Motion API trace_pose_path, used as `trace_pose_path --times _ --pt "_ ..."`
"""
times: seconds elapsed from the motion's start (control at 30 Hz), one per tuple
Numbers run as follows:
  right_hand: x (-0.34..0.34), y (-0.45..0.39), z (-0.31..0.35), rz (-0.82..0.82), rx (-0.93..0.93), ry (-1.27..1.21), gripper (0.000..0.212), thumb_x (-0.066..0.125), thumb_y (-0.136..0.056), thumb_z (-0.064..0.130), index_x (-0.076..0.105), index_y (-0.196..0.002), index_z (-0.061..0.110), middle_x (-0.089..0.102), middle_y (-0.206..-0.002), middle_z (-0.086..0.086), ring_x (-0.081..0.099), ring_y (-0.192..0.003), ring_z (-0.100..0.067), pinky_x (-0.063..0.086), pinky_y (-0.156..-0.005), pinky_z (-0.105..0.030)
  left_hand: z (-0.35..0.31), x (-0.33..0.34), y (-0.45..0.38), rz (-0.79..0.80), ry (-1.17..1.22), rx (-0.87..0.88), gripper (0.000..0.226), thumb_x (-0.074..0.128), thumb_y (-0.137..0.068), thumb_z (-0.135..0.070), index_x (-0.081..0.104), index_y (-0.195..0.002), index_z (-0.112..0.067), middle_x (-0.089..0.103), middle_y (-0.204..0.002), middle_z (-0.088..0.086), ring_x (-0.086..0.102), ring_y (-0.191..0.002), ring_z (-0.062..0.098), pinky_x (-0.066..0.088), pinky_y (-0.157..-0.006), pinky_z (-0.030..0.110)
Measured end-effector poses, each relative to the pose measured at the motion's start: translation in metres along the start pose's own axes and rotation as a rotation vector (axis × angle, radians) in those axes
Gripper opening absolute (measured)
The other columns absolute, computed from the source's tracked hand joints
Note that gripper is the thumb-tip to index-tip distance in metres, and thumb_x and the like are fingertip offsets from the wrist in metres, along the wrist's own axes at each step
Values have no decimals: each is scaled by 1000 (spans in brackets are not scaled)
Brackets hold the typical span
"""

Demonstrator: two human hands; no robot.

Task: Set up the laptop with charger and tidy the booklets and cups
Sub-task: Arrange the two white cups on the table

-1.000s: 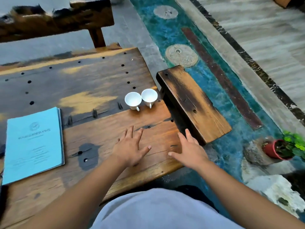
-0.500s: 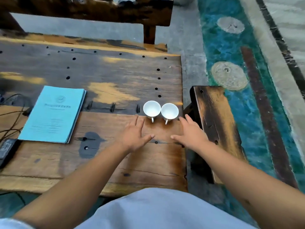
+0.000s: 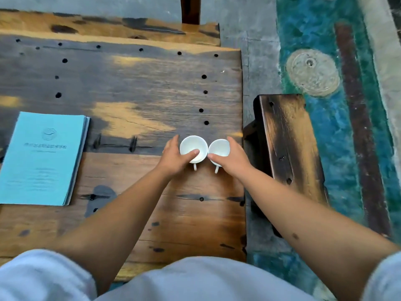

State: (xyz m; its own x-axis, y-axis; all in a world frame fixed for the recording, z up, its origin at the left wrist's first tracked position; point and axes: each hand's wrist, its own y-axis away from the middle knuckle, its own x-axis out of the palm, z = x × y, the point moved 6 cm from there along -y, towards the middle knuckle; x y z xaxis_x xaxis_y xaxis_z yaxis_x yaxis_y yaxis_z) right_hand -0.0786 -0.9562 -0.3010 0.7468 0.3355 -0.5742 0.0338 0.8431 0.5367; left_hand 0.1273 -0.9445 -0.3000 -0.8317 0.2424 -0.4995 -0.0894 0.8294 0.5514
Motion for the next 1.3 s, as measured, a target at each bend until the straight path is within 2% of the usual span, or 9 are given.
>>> trace_pose_path --times 0.07,0.17,0.33,0.6,0.67,0.83,0.97,1.07,1.3 --pt "6 -6 -3 33 15 -3 106 82 -69 51 22 -153 26 26 -157 -5 30 -141 -24 29 -108 -35 2 6 -9 45 -22 32 104 78 -77 -47 17 -155 -16 20 -160 10 21 -146 27 23 -117 43" --pt "10 -13 -6 14 5 12 110 86 -65 46 22 -153 27 22 -158 -3 32 -140 -23 29 -105 -30 5 15 -20 78 -77 78 113 84 -70 -45 14 -156 -17 13 -162 9 16 -148 27 18 -118 40" --pt "10 -18 -6 -24 -29 8 103 89 -63 38 32 -148 26 28 -154 -3 36 -136 -22 29 -100 -26 5 24 -31 89 -14 114 121 90 -64 -40 15 -155 -16 24 -157 8 25 -143 22 21 -106 25" --pt "9 -18 -5 -47 -22 43 94 86 -63 40 37 -143 30 42 -137 -6 47 -122 -26 40 -93 -35 8 24 -34 77 -6 165 119 92 -58 -41 23 -152 -23 36 -151 5 35 -136 19 26 -103 26" --pt "8 -19 -5 -51 -15 43 93 86 -63 41 38 -141 31 43 -134 -6 48 -119 -25 39 -90 -32 8 23 -34 74 2 167 115 92 -58 -42 26 -150 -25 41 -147 2 40 -131 18 30 -101 27" --pt "7 -16 -6 -58 1 29 90 86 -62 41 40 -139 30 44 -131 -5 48 -117 -24 34 -86 -27 6 23 -29 39 15 148 103 91 -60 -40 33 -144 -27 47 -125 -5 44 -115 14 35 -93 27" --pt "4 -5 -11 -69 32 2 87 86 -63 40 41 -137 30 45 -129 -6 47 -109 -22 35 -84 -28 13 21 -19 -18 16 116 94 90 -61 -41 38 -138 -25 49 -115 -7 47 -107 15 36 -86 27" --pt "1 12 -16 -62 32 -22 86 86 -64 39 41 -137 32 44 -128 -5 44 -103 -19 36 -85 -29 25 18 0 -38 21 70 93 88 -60 -45 37 -136 -28 50 -114 -8 47 -104 15 36 -83 28" --pt "-1 72 -28 -80 13 -21 84 88 -64 35 44 -135 31 43 -128 -3 46 -107 -20 41 -86 -31 48 17 60 -52 29 33 90 89 -59 -45 39 -133 -30 53 -114 -4 50 -104 18 38 -82 27"
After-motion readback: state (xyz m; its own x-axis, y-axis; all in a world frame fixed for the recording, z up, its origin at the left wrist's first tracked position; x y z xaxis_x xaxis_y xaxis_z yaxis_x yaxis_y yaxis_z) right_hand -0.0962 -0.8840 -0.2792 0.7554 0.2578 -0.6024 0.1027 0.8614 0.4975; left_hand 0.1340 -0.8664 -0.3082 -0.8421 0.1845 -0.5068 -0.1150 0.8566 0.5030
